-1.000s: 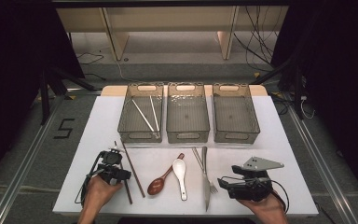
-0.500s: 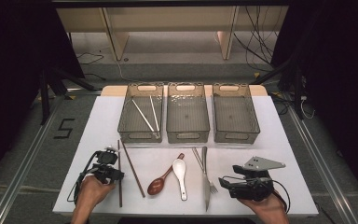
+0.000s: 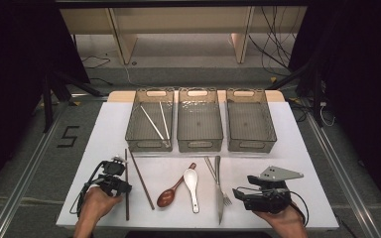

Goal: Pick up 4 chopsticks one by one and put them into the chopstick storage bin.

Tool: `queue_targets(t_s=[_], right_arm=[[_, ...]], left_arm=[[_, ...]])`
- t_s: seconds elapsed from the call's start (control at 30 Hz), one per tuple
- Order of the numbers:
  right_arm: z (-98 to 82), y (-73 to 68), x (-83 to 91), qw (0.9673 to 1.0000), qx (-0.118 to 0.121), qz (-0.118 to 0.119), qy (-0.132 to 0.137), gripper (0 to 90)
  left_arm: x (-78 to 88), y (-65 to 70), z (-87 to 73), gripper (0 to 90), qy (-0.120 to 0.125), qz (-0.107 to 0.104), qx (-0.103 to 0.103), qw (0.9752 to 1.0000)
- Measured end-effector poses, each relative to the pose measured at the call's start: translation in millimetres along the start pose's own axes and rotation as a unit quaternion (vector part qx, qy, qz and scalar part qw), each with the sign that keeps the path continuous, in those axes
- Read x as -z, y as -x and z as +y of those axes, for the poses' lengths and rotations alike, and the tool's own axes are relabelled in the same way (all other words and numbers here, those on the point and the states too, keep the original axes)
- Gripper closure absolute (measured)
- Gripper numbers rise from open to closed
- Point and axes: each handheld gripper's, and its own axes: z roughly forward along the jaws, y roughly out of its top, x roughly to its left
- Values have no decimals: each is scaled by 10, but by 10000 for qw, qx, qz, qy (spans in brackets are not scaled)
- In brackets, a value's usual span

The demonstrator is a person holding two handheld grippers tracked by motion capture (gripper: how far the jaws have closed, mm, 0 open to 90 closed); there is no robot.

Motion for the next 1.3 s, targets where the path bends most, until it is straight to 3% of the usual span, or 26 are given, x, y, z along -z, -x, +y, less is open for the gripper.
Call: queue_targets(t_s=[0.17, 0.37, 0.77, 0.8, 0.93, 1.3], right_arm=[[3, 6, 5, 10000, -23, -18, -13, 318], [7, 6, 9, 10000, -15, -13, -6, 320], [7, 20, 35, 10000, -37, -36, 25, 325], [8, 21, 35, 10000, -33, -35, 29, 325], [10, 18, 31, 10000, -27, -37, 21, 325], [8, 21, 27, 10000, -27, -32, 7, 326]], left_arm=[[10, -7, -1, 696, -164, -100, -55, 9998], [10, 52, -2, 702, -288, 80, -260, 9992], [54, -70, -63, 783, -668, -61, -227, 9975], [56, -88, -69, 823, -659, -86, -211, 9976], [62, -133, -84, 832, -665, -217, -184, 9974], [68, -129, -92, 843, -535, -242, -442, 9973]])
